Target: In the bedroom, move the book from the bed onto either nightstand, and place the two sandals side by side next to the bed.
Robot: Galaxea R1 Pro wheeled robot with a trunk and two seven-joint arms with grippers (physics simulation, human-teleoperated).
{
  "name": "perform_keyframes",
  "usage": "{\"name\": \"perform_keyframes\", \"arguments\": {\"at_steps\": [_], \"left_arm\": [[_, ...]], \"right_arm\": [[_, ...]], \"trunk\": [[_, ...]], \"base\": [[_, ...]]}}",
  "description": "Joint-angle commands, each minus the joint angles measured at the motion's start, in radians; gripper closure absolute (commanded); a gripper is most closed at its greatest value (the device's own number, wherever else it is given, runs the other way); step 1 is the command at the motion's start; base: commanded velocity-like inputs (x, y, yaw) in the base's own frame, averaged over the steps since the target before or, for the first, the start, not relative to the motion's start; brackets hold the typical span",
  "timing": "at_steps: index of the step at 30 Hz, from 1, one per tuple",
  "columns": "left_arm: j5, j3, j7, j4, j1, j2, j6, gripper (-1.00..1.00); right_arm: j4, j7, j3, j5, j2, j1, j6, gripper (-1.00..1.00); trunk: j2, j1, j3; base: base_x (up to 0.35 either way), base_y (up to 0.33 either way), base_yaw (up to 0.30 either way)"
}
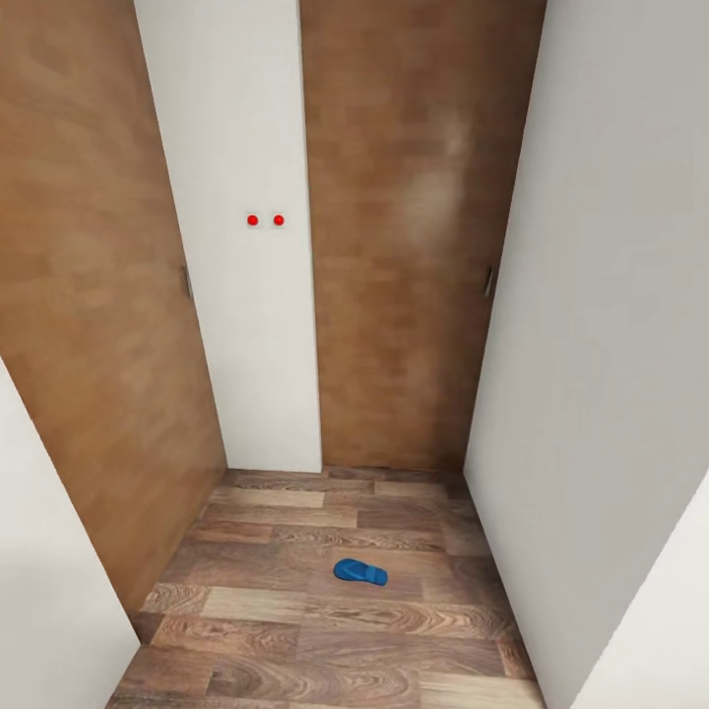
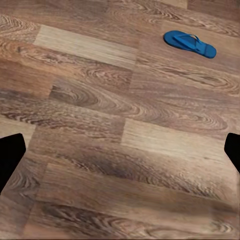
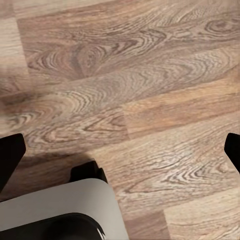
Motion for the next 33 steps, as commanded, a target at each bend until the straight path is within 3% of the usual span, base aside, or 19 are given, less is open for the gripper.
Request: {"name": "perform_keyframes", "arguments": {"at_steps": [1,23,33], "left_arm": [[0.006,0.0,-0.001,0.0,0.0,0.0,-0.002,-1.0],[0.007,0.0,-0.002,0.0,0.0,0.0,-0.002,-1.0],[0.006,0.0,-0.002,0.0,0.0,-0.001,-0.004,-1.0]], "right_arm": [[0.001,0.0,0.003,-0.01,0.0,-0.001,-0.004,-1.0],[0.002,0.0,0.004,-0.009,0.001,-0.001,-0.004,-1.0],[0.002,0.0,0.004,-0.009,0.001,-0.001,-0.004,-1.0]], "trunk": [[0.0,0.001,-0.001],[0.0,0.001,-0.001],[0.0,0.001,-0.001]], "base": [[0.329,0.029,0.0],[0.319,0.1,-0.037],[0.074,0.03,-0.179]]}}
